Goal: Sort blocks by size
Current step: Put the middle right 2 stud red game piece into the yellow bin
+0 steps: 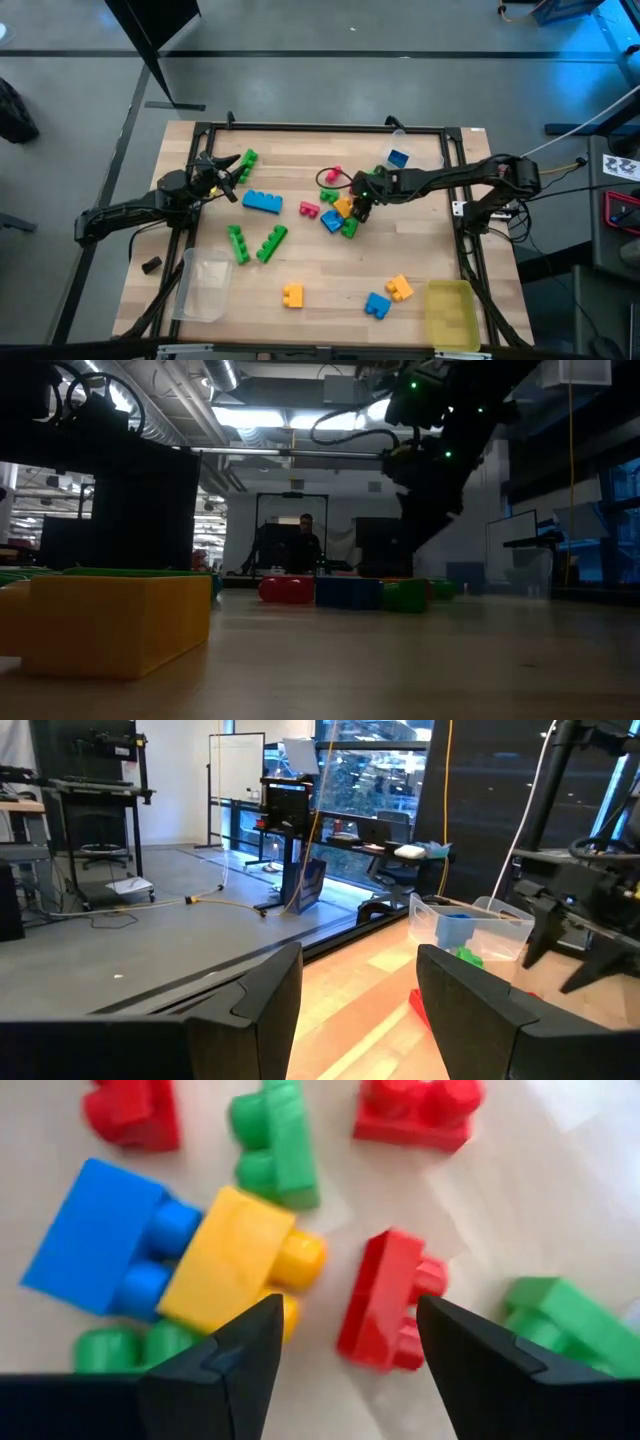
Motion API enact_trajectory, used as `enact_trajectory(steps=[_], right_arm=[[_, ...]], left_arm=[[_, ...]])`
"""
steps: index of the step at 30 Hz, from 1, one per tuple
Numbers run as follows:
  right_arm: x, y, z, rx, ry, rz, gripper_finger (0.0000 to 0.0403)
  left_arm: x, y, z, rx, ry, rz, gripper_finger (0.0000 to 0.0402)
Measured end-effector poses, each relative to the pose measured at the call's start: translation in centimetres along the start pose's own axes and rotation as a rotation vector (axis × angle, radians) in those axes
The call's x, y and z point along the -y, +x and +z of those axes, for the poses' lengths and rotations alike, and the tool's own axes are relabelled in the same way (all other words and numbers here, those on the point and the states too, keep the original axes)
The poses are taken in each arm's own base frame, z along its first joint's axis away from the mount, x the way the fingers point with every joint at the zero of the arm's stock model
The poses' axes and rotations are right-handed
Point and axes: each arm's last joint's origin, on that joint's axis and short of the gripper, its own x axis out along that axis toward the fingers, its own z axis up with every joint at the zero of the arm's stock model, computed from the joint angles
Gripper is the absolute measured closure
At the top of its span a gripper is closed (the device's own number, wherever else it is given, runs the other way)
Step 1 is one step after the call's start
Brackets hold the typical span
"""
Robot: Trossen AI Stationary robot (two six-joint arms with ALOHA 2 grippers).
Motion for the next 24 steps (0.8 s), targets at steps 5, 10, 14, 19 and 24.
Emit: enact_trajectory(steps=[5,10,14,19,24], right_arm=[[0.3,1.4,-0.2,-0.027,-0.001,-0.065,0.0171],[1.0,3.3,-0.5,-0.088,0.013,-0.080,0.0171],[1.8,4.6,-0.7,-0.129,0.033,-0.101,0.0171],[2.4,5.5,-0.9,-0.176,0.059,-0.061,0.0178],[2.3,5.5,-0.9,-0.179,0.056,-0.050,0.0228]], left_arm=[[0.0,0.0,0.0,0.000,0.000,0.000,0.0217],[0.0,0.0,0.0,-0.001,0.000,0.000,0.0217],[0.0,0.0,0.0,-0.001,0.000,0.000,0.0217],[0.0,0.0,0.0,-0.001,0.000,0.000,0.0217],[0.0,0.0,0.0,-0.001,0.000,0.000,0.0217]])
